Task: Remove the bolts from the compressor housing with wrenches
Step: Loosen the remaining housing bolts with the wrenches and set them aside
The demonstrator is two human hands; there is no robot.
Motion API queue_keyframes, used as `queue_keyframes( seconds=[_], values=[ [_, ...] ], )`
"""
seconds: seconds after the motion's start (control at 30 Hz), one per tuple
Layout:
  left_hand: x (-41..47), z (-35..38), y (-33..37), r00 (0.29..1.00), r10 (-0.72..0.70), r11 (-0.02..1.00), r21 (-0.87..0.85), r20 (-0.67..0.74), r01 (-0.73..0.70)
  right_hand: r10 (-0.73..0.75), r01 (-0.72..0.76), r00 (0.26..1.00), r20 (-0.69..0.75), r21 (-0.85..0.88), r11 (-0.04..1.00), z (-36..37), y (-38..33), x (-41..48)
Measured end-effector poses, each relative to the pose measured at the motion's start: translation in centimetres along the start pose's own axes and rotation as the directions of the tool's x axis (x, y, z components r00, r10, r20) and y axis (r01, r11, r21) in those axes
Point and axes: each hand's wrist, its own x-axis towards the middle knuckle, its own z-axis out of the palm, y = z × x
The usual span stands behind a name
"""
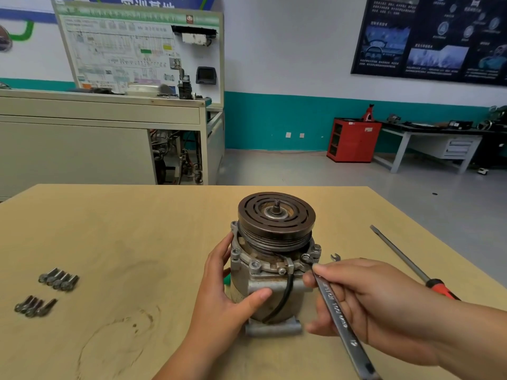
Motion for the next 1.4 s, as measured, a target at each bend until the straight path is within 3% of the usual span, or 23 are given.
queue_keyframes(
  seconds=[0.13, 0.23, 0.33, 0.43, 0.5, 0.57, 0.63, 0.73, 0.8, 1.0, 1.07, 1.17, 1.3, 1.4],
  values=[
    [0.0, -0.1, 0.0, 1.000, -0.003, 1.000, -0.002, 0.002, 0.003, 0.033, -0.030, 0.999, 0.022, -0.119, 0.992, -0.7, 0.2, 0.1],
    [0.0, -0.1, -0.1, 1.000, 0.002, 1.000, -0.003, 0.004, -0.002, 0.102, -0.046, 0.989, 0.106, -0.437, 0.898, -2.6, -1.0, 0.3],
    [0.0, -0.1, -0.1, 1.000, 0.004, 1.000, -0.006, 0.007, -0.004, 0.172, 0.011, 0.976, 0.134, -0.819, 0.574, -4.9, -4.2, 0.6],
    [0.0, -0.1, -0.1, 1.000, 0.004, 1.000, 0.006, 0.010, -0.004, 0.023, 0.063, 0.997, 0.068, -0.981, 0.184, -6.7, -6.6, 2.0],
    [0.0, -0.2, -0.1, 1.000, 0.005, 1.000, 0.012, 0.012, -0.005, -0.100, 0.117, 0.989, 0.109, -0.990, 0.077, -7.4, -7.3, 3.2],
    [-0.1, -0.2, -0.2, 1.000, 0.007, 1.000, 0.011, 0.012, -0.007, -0.107, 0.161, 0.982, 0.155, -0.986, 0.046, -7.8, -7.6, 3.9],
    [-0.1, -0.2, -0.2, 1.000, 0.009, 1.000, 0.008, 0.013, -0.009, -0.043, 0.169, 0.985, 0.165, -0.980, 0.104, -8.6, -7.6, 3.6],
    [-0.1, -0.2, -0.3, 1.000, 0.012, 1.000, 0.013, 0.016, -0.013, 0.093, 0.186, 0.971, 0.221, -0.938, 0.294, -9.9, -7.1, 2.7],
    [-0.1, -0.2, -0.3, 1.000, 0.012, 1.000, 0.012, 0.015, -0.012, 0.116, 0.202, 0.959, 0.259, -0.911, 0.360, -10.3, -6.7, 2.4],
    [0.0, -0.2, -0.3, 1.000, 0.011, 1.000, 0.008, 0.011, -0.011, 0.111, 0.104, 0.983, 0.144, -0.945, 0.309, -10.9, -8.7, 2.3],
    [0.0, -0.1, -0.2, 1.000, 0.015, 1.000, 0.004, 0.009, -0.015, 0.128, 0.091, 0.979, 0.157, -0.906, 0.413, -11.2, -9.1, 1.6],
    [0.0, -0.1, -0.3, 1.000, 0.024, 1.000, -0.003, 0.007, -0.024, 0.159, 0.098, 0.952, 0.261, -0.754, 0.649, -10.9, -7.6, 0.6],
    [0.0, -0.1, -0.3, 1.000, 0.027, 1.000, -0.011, 0.005, -0.027, 0.128, 0.163, 0.910, 0.394, -0.624, 0.764, -7.3, -4.0, 0.1],
    [0.0, 0.0, -0.2, 1.000, 0.024, 1.000, -0.007, 0.004, -0.024, 0.016, 0.071, 0.965, 0.261, -0.320, 0.945, -3.5, -1.0, -0.3]
  ],
)
